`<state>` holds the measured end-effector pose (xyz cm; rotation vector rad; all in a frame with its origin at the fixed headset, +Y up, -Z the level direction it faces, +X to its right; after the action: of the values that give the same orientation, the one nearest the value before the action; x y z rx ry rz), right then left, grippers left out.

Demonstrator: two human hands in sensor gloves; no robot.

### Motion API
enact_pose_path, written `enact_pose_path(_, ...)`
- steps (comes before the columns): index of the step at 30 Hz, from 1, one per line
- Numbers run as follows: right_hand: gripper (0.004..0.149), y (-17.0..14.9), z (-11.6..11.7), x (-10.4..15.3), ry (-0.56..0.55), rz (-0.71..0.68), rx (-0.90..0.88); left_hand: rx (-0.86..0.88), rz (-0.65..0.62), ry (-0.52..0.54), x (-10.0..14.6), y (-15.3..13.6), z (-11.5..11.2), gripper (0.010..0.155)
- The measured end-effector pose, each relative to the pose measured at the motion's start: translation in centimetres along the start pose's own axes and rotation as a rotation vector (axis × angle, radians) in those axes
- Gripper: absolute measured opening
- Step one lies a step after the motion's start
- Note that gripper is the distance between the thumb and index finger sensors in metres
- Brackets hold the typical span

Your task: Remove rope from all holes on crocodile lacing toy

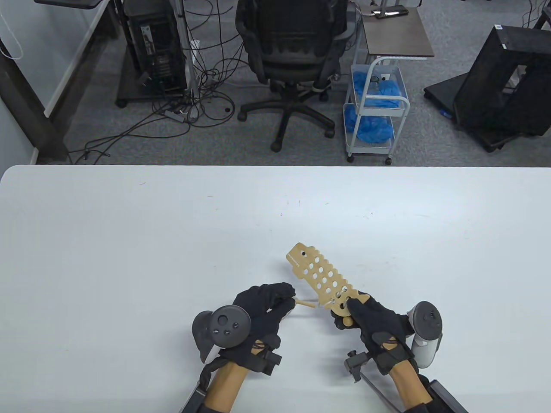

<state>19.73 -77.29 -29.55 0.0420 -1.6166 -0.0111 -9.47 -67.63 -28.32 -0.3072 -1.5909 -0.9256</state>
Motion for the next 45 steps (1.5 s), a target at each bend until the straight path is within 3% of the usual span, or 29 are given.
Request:
enact_pose_path(23, 0.052, 0.3, 1.6, 0.5, 0.057, -0.001, 0.016, -0.201, -0.096, -0.021, 0.4, 3.0, -1.1, 0.04)
enact_pose_path(31, 0.052, 0.2, 1.6, 0.5, 0.054, 0.006, 0.019, -0.145, -0.184, -0.105, 0.4, 3.8, -2.4, 0.043)
enact_pose_path(38, 0.052, 0.6, 2.3, 0.6, 0.101, -0.013, -0.024, -0.218, -0.214, -0.138, 0.5, 4.3, -3.2, 0.043)
enact_pose_path(45, 0.052, 0.9, 2.0, 0.7, 0.082, -0.007, -0.101, -0.211, -0.192, -0.106, 0.5, 4.2, -2.6, 0.058)
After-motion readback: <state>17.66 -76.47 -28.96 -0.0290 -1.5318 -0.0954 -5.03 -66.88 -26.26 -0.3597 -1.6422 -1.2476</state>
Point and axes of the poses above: the tracker on the back of each hand, its own y axis roughly to the thumb side, its own x axis roughly from the fingertips to the wrist, z = x × y, the point moved 5 cm from there along -x, roughly from the wrist to the fingertips, and after that the axes turned 5 degrees about -y, right-handed, at the moved point
